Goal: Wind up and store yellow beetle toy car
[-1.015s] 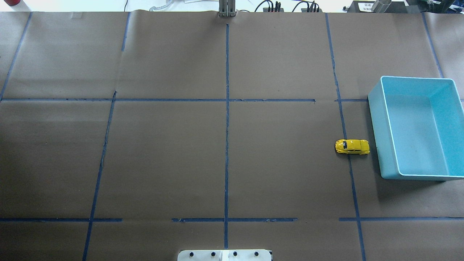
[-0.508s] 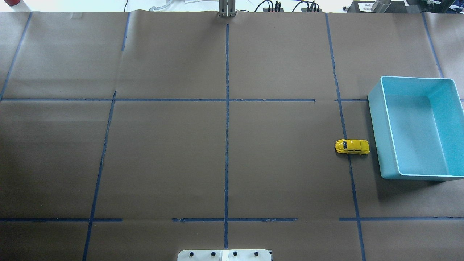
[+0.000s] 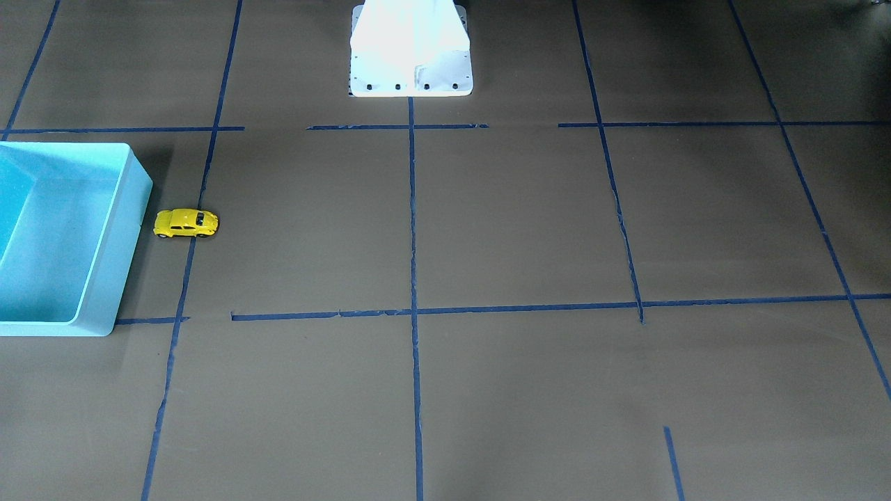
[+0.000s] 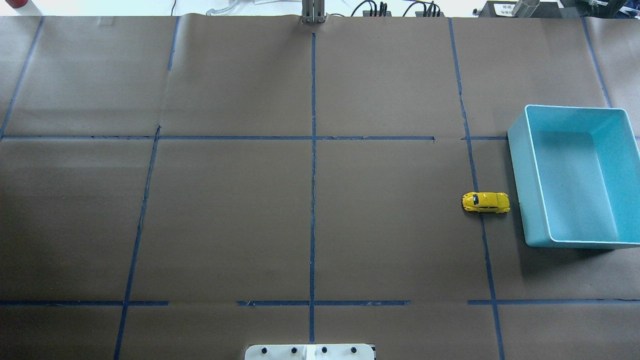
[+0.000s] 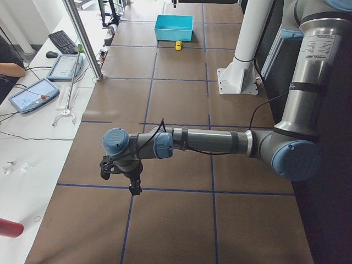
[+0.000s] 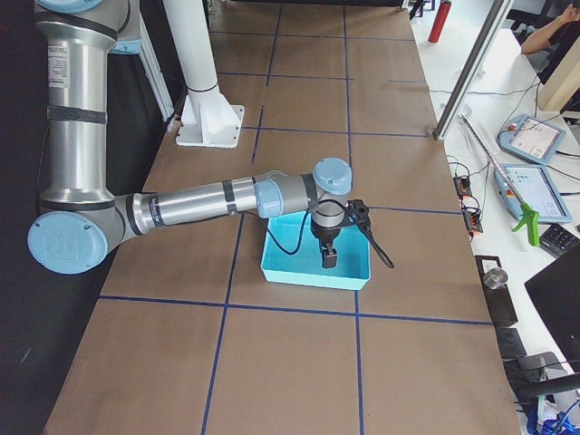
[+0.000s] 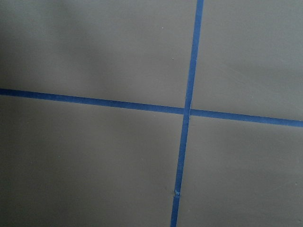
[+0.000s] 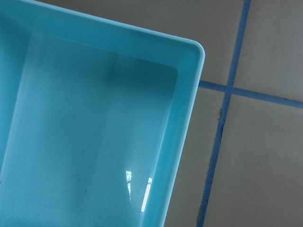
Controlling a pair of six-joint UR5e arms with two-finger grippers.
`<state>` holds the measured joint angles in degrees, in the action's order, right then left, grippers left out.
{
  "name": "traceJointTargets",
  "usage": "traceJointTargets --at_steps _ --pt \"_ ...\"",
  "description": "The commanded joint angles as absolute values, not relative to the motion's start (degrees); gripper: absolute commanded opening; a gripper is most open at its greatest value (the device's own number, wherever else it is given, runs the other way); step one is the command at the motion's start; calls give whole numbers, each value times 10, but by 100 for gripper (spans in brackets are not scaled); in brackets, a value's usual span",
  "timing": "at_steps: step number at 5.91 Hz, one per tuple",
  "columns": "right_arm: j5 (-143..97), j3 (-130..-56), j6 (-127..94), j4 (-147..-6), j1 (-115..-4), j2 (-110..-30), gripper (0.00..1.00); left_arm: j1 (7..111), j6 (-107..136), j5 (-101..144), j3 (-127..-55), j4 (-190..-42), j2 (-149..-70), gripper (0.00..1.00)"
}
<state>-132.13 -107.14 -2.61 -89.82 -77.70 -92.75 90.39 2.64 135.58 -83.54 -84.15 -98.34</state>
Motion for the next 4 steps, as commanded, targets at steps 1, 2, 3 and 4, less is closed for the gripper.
traceJointTargets --at_steps 1,2,3,4 --pt "-1320 -1144 -25 -886 -717 -911 100 904 28 1355 -833 -861 -978 100" --pt "-1317 -1185 -24 -883 -678 -883 100 905 26 1354 -833 -861 -978 100" --pt "-1316 -1206 -20 -883 -625 -858 100 905 25 1353 -832 -861 -978 100" --pt "-1316 -1205 1 -883 -595 -853 100 905 26 1353 -830 -861 -978 100"
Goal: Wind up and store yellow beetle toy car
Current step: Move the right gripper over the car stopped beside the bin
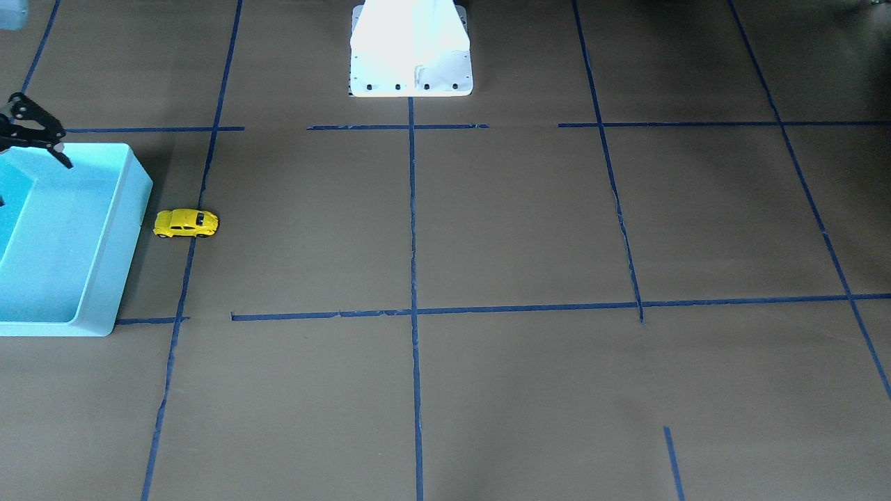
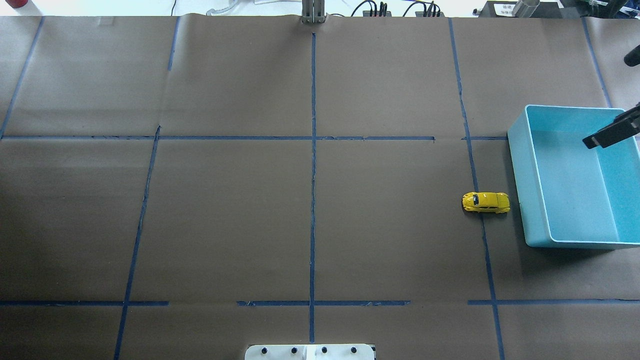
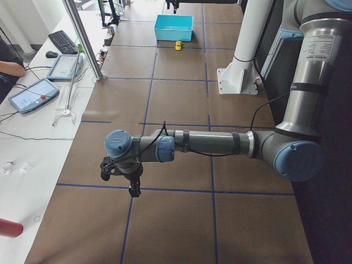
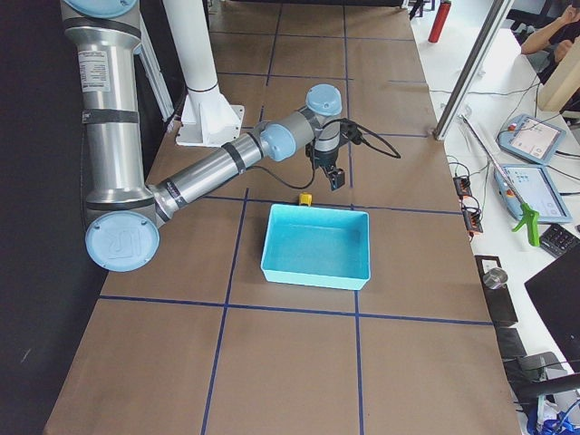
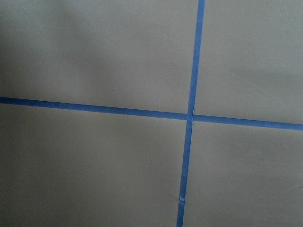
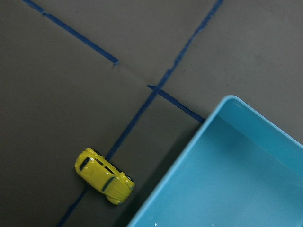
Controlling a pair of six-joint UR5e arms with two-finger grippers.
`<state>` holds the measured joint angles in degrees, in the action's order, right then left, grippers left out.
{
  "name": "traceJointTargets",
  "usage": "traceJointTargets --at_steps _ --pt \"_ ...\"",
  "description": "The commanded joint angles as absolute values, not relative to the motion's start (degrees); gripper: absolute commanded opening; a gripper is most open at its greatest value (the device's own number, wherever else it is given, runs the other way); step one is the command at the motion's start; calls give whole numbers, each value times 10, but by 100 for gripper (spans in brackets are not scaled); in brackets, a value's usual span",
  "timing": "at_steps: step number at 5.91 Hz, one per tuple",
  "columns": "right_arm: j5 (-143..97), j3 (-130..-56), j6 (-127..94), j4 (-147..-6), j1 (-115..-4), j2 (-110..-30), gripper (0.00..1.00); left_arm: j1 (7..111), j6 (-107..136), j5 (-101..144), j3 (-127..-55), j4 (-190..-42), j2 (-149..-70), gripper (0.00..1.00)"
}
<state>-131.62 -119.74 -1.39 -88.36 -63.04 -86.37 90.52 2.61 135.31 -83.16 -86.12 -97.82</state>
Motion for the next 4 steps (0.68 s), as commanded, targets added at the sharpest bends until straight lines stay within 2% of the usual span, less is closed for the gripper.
traceJointTargets --at_steps 1,3,4 --pt "-1290 -1204 58 -882 -552 -851 100 905 26 1353 -829 -860 -977 100" --pt "-1187 -1199 150 -846 -478 -853 100 906 26 1351 -827 -858 -976 100" --pt "-1184 -1188 206 -819 -475 -859 100 905 26 1351 -823 -857 -976 100"
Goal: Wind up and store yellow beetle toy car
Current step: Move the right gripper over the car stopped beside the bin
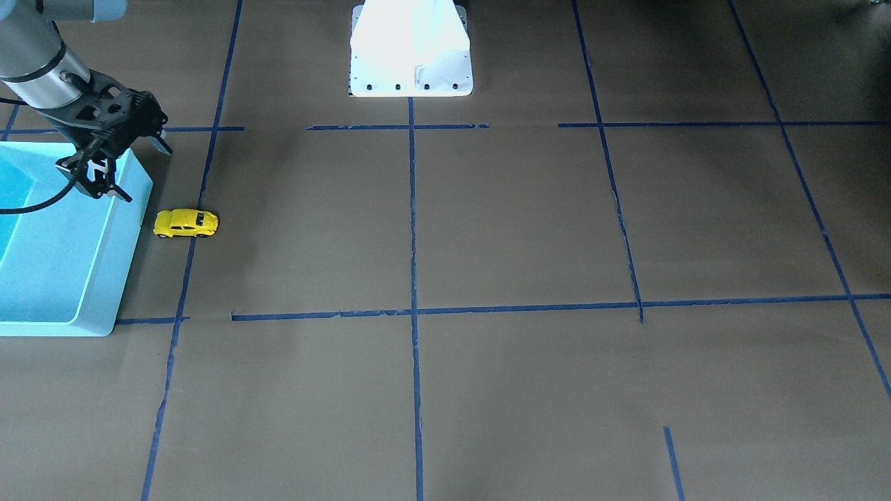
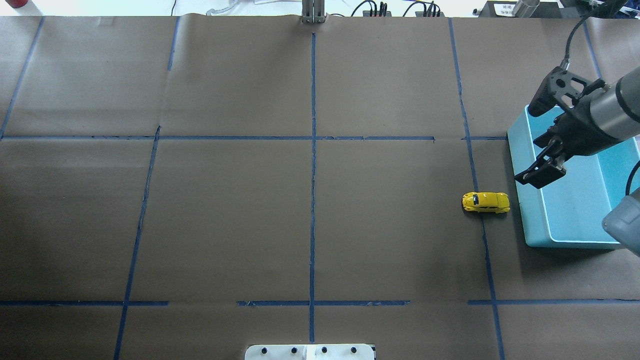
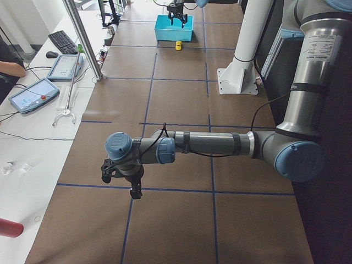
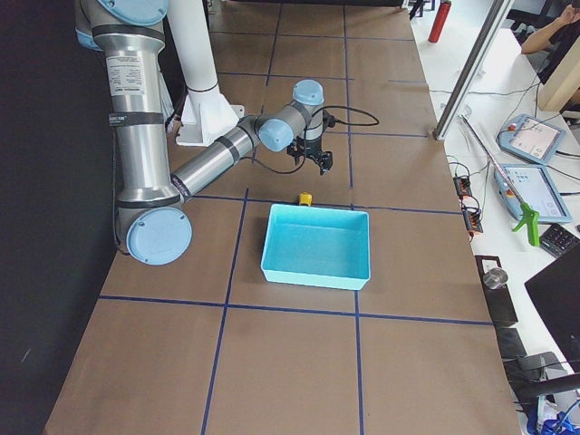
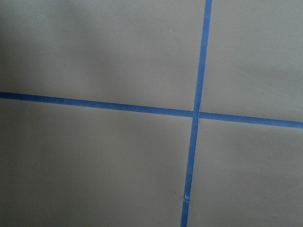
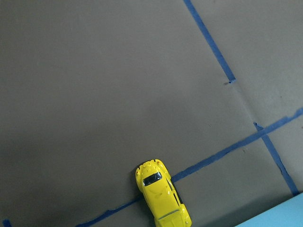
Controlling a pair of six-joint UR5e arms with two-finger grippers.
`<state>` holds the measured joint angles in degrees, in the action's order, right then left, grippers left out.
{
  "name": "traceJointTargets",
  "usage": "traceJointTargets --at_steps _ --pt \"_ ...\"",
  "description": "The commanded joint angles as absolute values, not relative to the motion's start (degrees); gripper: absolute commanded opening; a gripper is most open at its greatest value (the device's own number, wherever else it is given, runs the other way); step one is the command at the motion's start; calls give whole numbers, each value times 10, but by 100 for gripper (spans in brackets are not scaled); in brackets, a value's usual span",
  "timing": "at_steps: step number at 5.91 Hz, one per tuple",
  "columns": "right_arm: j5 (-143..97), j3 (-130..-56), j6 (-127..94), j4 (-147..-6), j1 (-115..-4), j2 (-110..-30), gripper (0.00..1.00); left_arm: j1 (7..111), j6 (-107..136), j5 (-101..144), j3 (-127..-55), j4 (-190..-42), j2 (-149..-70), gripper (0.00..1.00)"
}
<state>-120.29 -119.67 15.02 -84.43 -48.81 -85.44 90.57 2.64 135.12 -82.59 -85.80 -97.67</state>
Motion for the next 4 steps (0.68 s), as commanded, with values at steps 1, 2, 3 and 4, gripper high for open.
traceJointTargets --at_steps 1,2,3,4 --pt "-1180 -1180 264 -801 -469 -875 100 904 26 1351 -821 -857 -977 100" --pt "-1172 -1128 335 -751 -461 -886 100 905 26 1351 -821 -856 -977 100" --pt "-1172 -1078 343 -686 -459 -889 100 905 26 1351 -821 -856 -976 100" --pt "-1172 -1071 342 -683 -444 -889 100 904 26 1351 -824 -859 -967 100"
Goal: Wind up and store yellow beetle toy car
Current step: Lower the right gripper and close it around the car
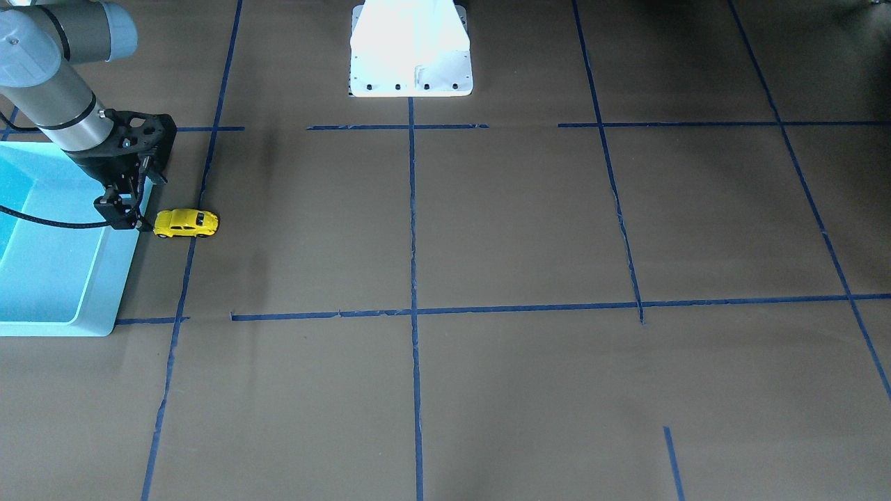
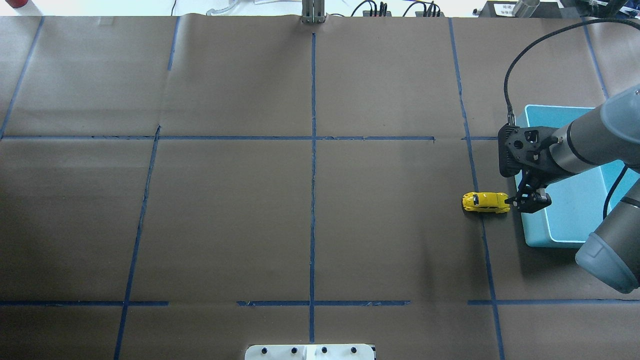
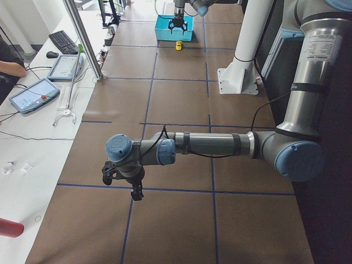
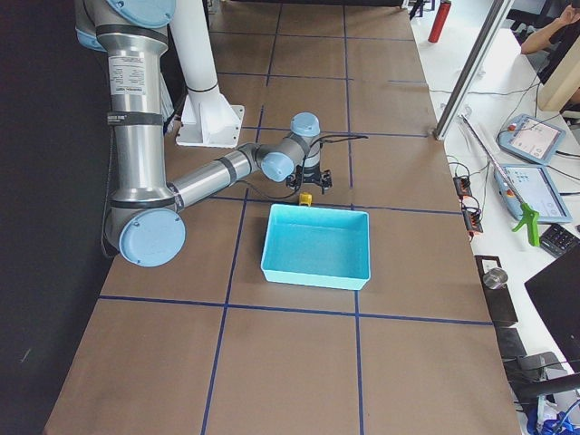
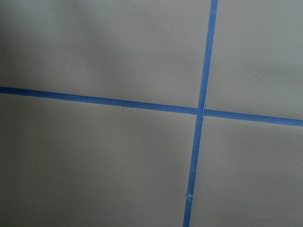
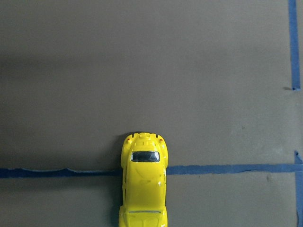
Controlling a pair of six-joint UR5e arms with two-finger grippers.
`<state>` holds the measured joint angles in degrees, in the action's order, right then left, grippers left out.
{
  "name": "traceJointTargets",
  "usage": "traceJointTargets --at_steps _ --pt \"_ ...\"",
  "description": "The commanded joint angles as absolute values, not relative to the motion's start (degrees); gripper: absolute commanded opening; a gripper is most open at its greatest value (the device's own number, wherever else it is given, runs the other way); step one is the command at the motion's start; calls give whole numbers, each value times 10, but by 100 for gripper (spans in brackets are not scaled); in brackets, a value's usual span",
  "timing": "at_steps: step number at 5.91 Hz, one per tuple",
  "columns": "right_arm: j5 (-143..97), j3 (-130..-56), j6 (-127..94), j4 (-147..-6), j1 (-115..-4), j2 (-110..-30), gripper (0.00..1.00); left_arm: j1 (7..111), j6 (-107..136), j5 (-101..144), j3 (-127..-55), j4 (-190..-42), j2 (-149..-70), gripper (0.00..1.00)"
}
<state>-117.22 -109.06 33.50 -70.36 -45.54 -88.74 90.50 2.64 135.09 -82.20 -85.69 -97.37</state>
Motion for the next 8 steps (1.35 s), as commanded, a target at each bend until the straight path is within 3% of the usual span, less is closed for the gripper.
traceJointTargets --at_steps 1,8 --pt "-1175 -1071 342 -683 -443 -889 100 904 26 1351 -823 -859 -967 100" --pt "-1172 -1041 344 -674 -417 -873 100 904 25 1350 -821 -859 -961 100"
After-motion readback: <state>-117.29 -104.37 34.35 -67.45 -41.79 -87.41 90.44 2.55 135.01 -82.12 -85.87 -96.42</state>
